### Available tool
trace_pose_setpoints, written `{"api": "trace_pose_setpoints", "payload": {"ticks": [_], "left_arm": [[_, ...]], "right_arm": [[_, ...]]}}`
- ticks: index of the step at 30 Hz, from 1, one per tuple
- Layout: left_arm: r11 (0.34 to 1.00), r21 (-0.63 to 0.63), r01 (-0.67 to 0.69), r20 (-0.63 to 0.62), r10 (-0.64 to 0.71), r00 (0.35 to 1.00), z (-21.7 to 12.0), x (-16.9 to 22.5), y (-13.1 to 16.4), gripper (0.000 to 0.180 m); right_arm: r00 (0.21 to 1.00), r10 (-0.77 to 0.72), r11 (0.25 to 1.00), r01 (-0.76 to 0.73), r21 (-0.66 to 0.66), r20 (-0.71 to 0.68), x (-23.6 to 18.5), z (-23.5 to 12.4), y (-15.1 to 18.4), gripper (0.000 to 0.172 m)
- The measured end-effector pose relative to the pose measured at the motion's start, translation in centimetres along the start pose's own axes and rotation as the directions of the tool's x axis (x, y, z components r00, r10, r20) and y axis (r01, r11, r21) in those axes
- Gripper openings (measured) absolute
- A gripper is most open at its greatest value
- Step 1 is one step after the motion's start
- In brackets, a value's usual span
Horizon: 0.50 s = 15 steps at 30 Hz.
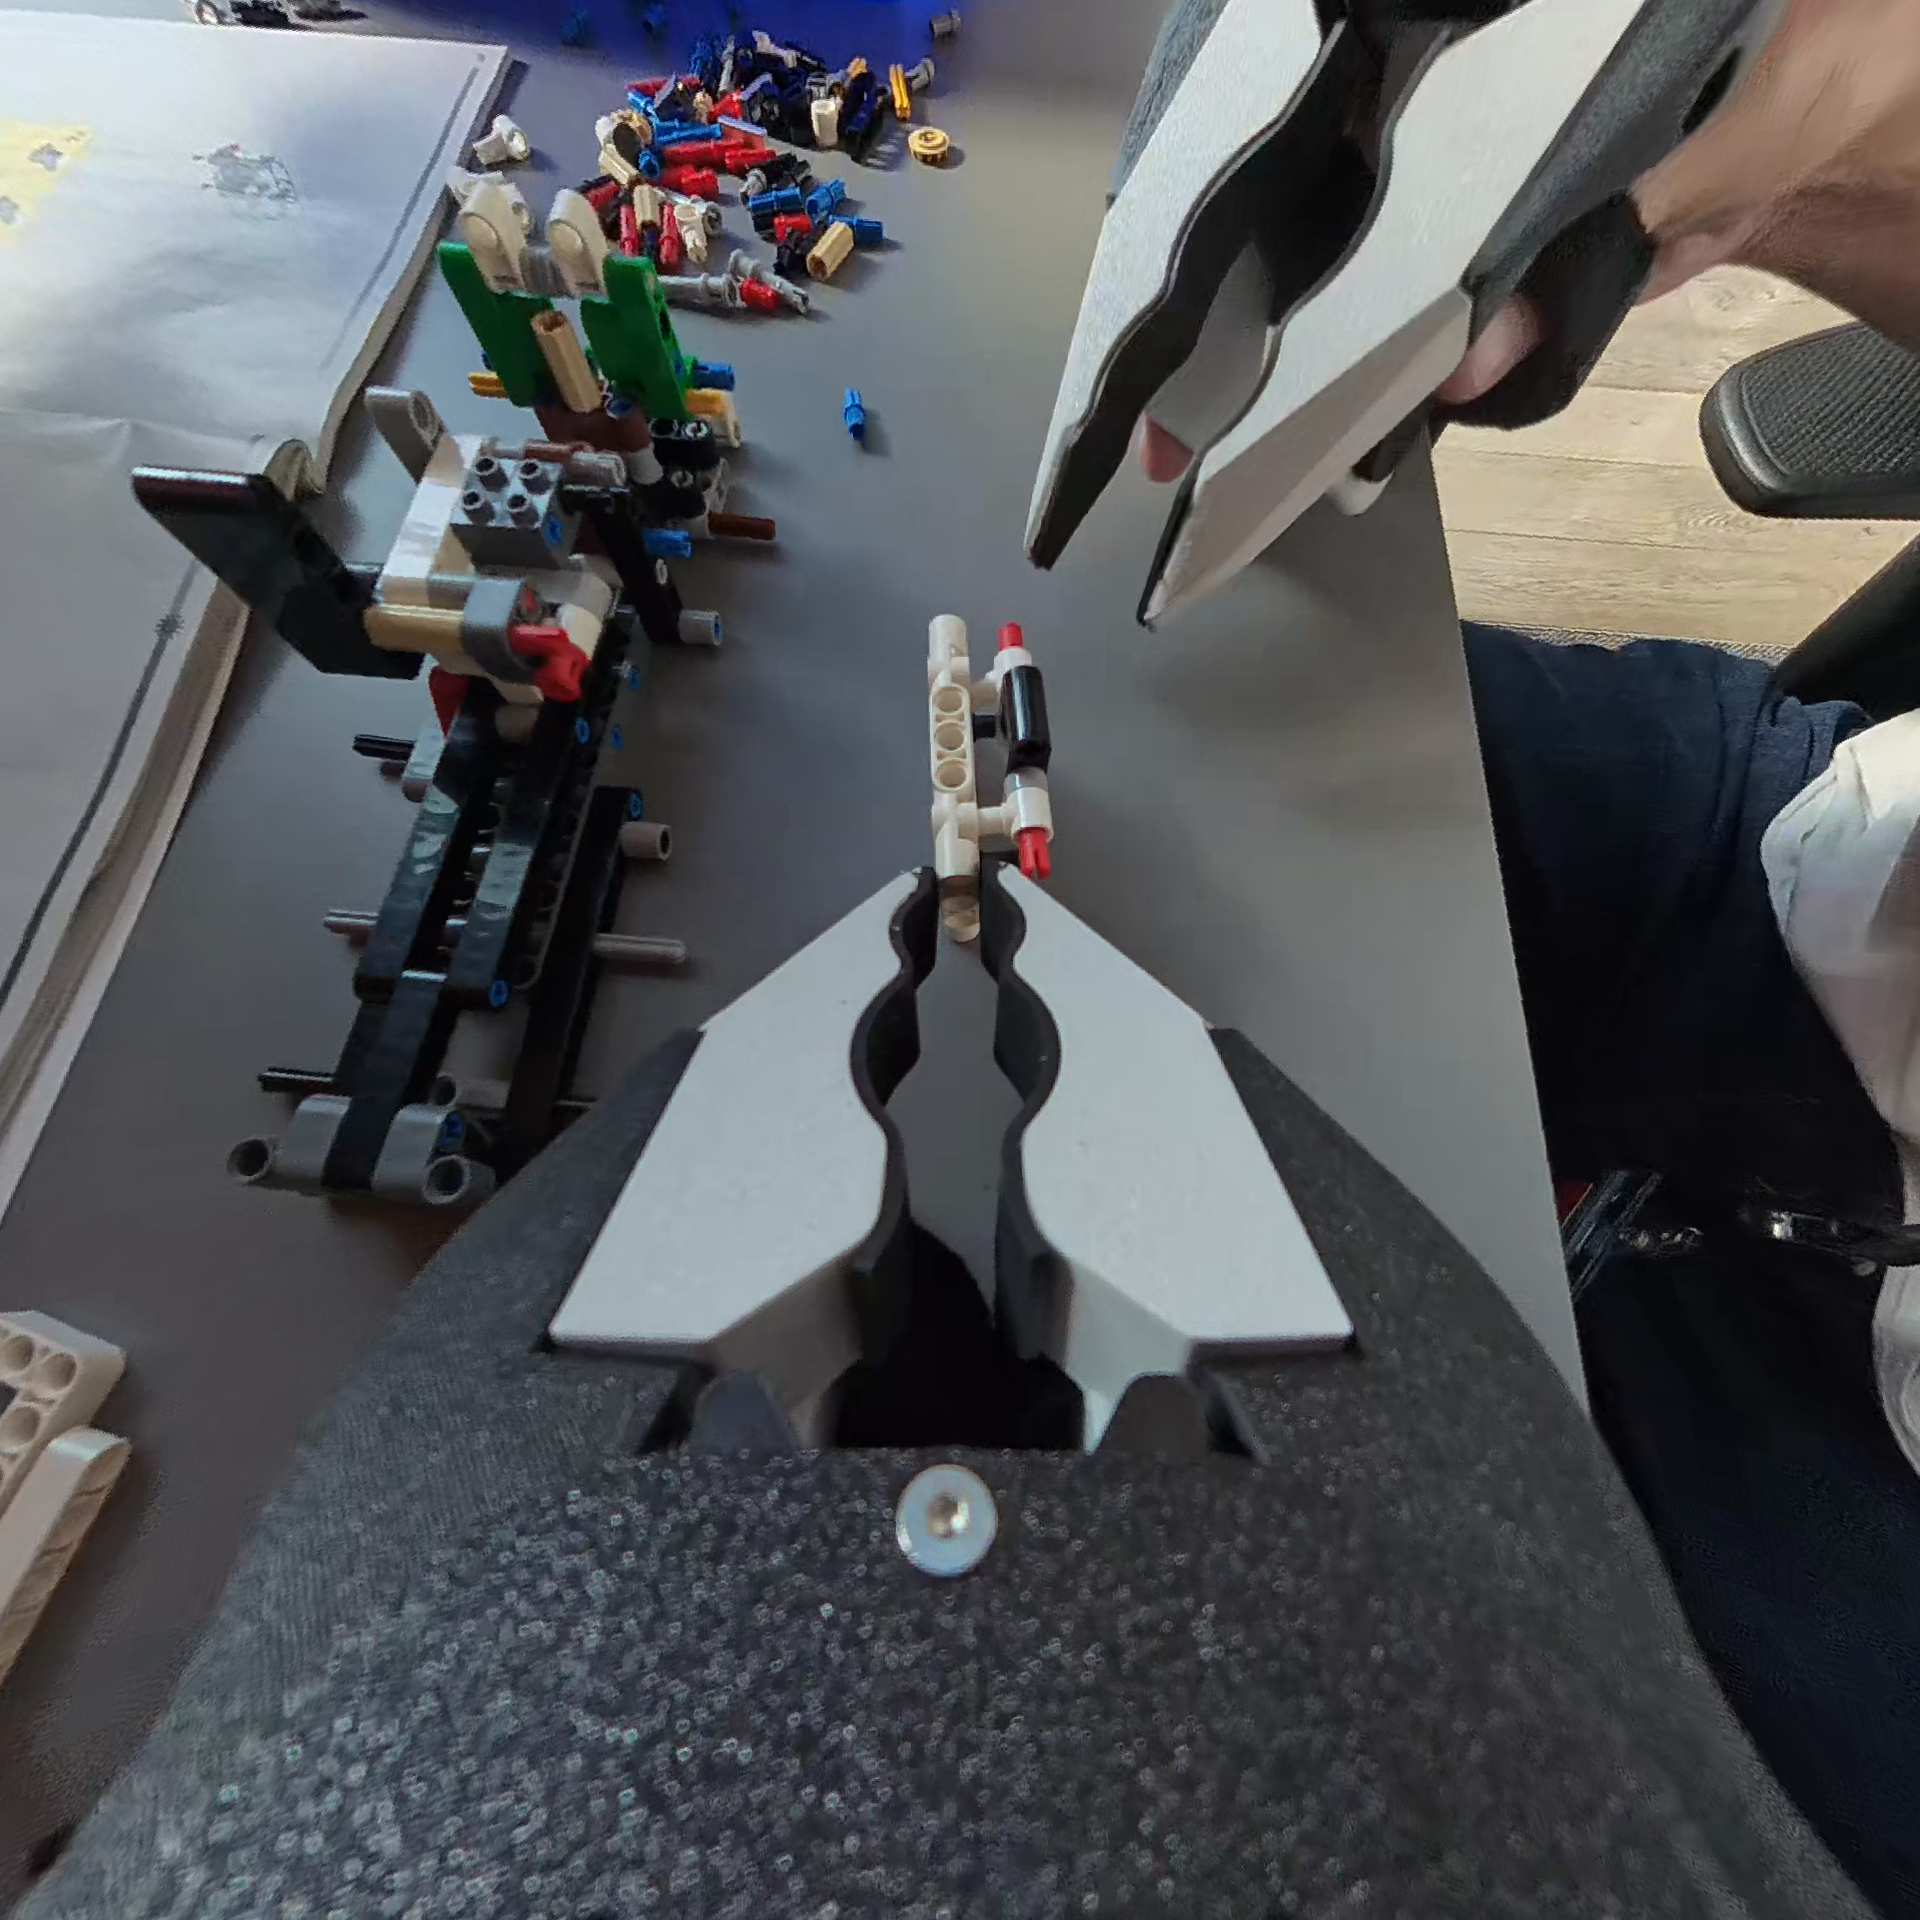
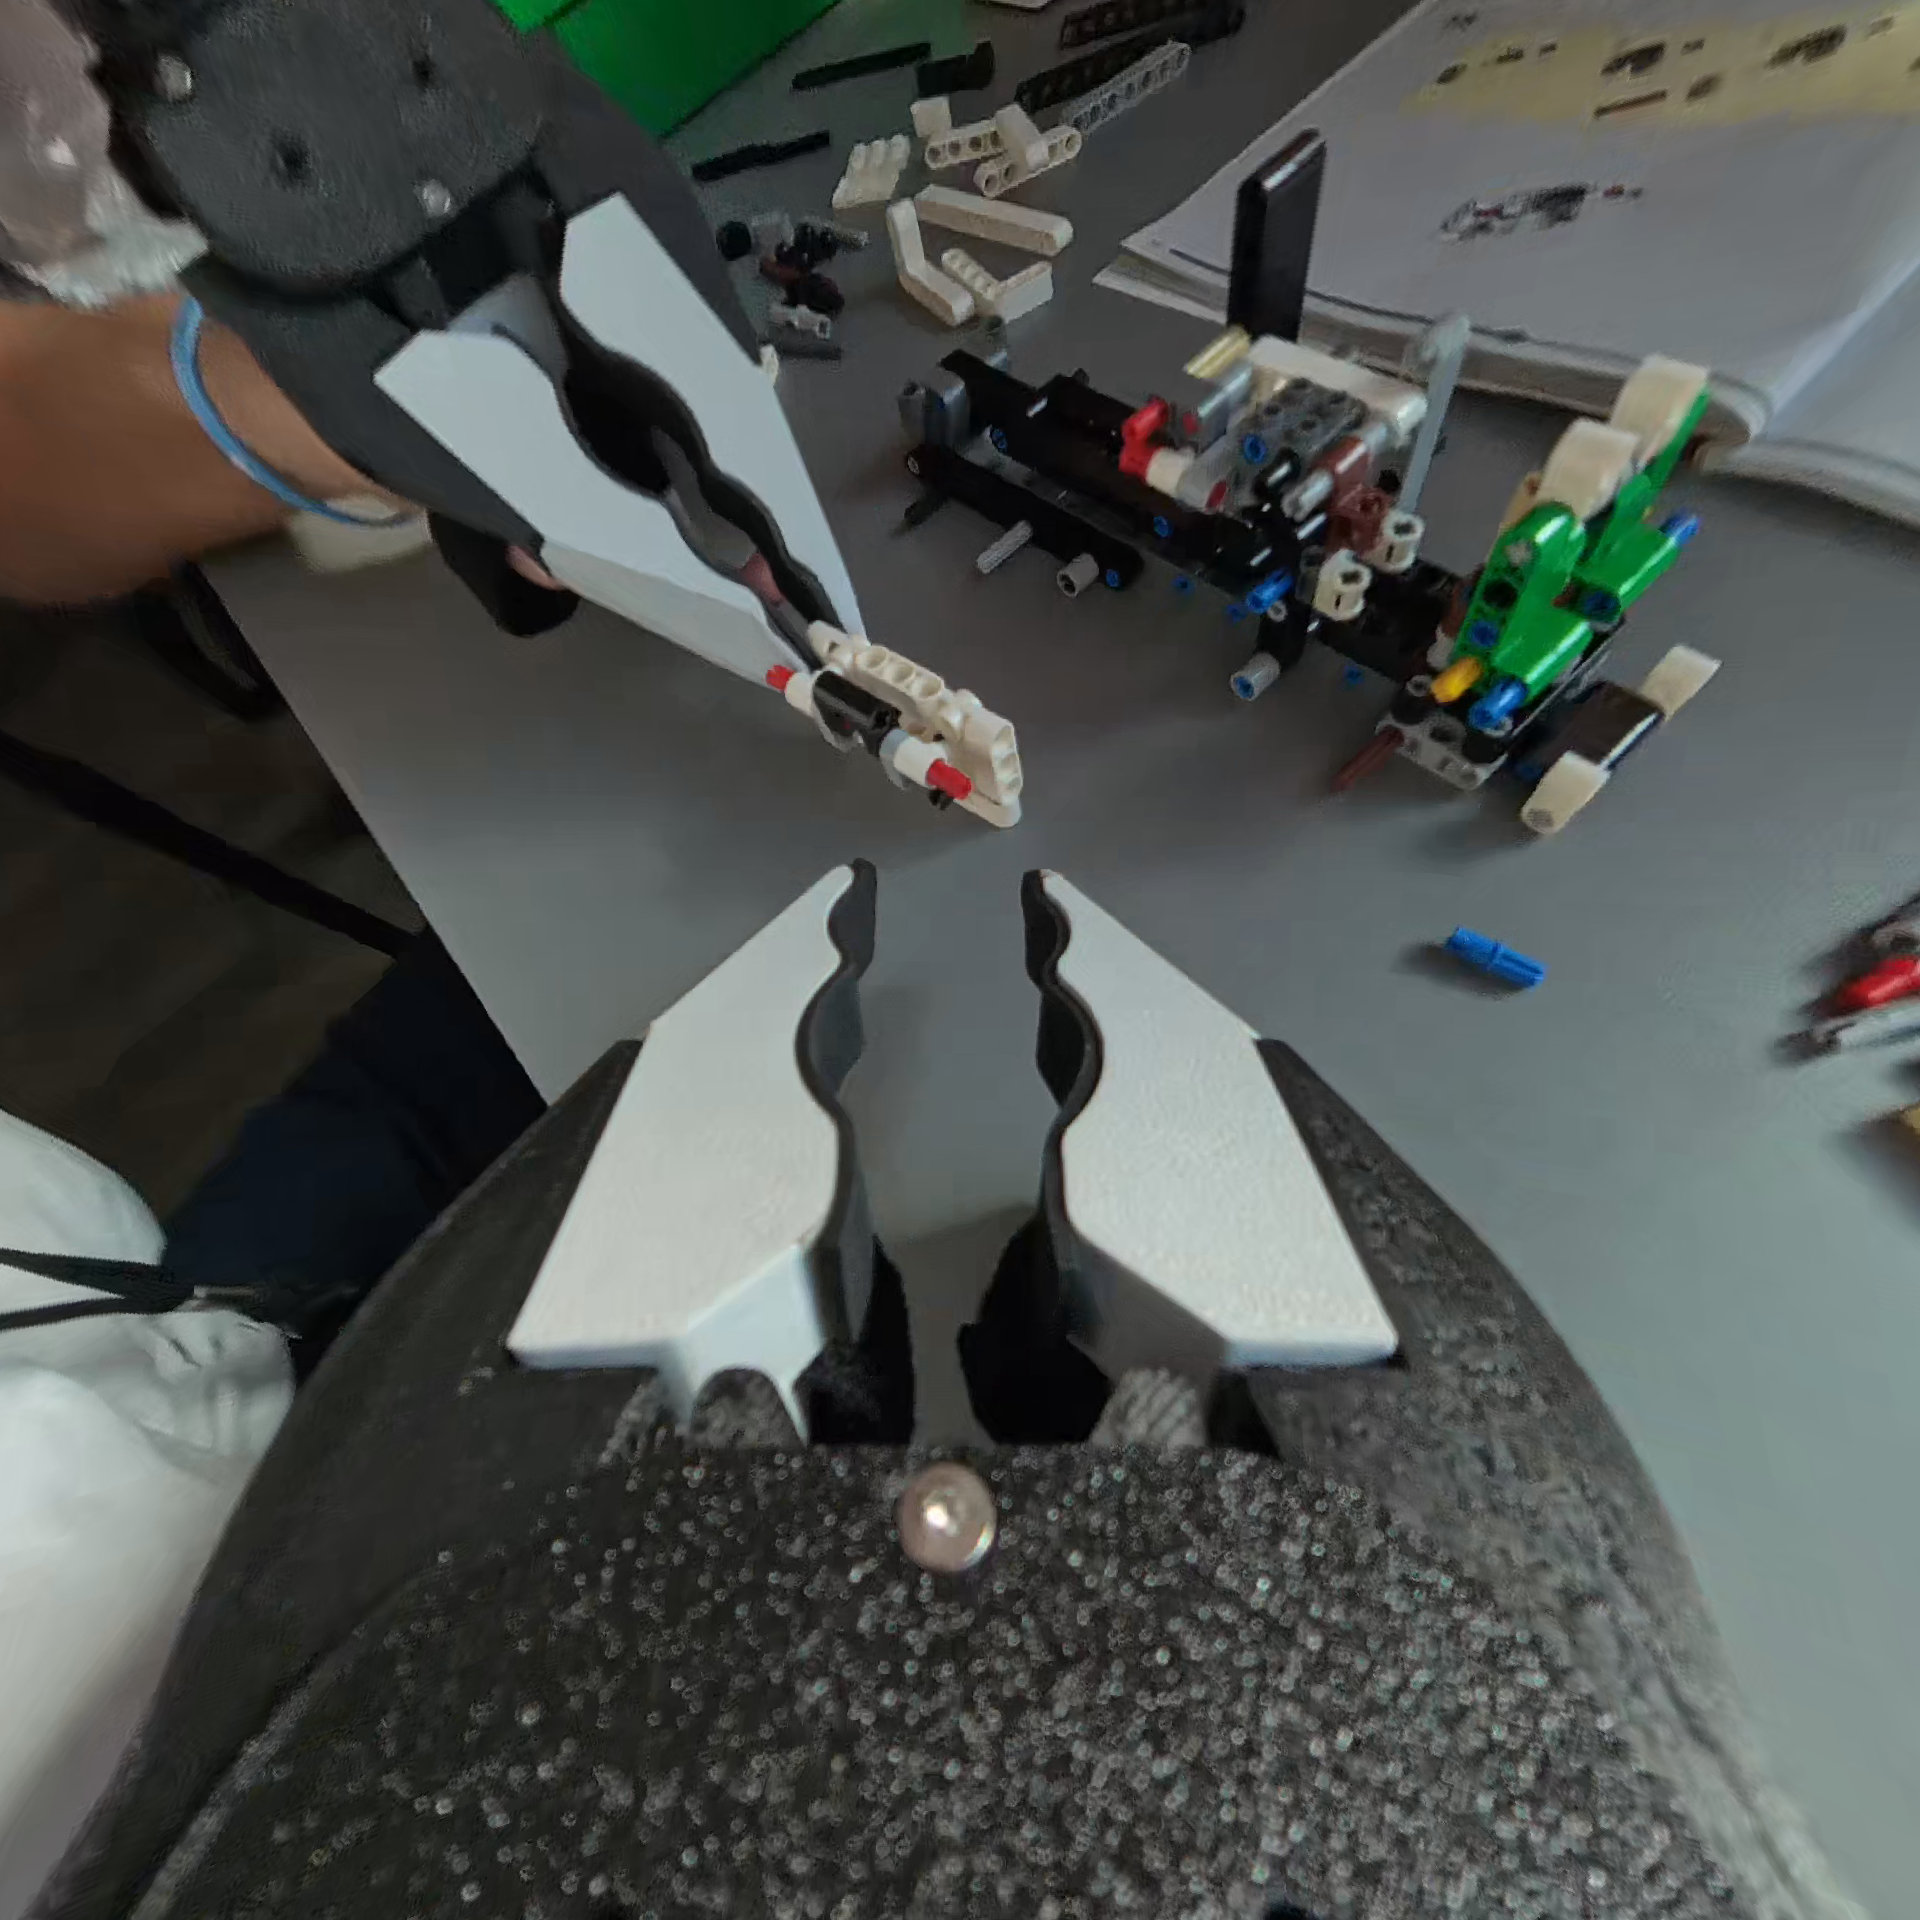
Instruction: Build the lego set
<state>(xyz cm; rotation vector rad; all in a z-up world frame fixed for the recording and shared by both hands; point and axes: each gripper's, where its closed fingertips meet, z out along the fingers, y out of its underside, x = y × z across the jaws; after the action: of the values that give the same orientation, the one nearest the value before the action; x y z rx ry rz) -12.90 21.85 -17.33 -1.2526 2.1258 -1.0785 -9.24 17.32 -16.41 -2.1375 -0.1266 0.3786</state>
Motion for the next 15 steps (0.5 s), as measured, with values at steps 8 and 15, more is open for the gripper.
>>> {"api": "trace_pose_setpoints", "payload": {"ticks": [8, 15], "left_arm": [[0.997, -0.041, 0.067, 0.087, -0.064, 0.994, 1.1, 1.6, 0.1, 0.017], [0.997, -0.055, -0.052, 0.041, 0.055, 0.998, 1.1, 3.3, 0.0, 0.028]], "right_arm": [[0.944, 0.32, 0.941, -0.327, 0.092, 0.085, -0.2, -0.8, 0.0, 0.027], [0.951, 0.293, 0.951, -0.3, 0.072, 0.097, -0.9, -1.0, 0.6, 0.026]]}}
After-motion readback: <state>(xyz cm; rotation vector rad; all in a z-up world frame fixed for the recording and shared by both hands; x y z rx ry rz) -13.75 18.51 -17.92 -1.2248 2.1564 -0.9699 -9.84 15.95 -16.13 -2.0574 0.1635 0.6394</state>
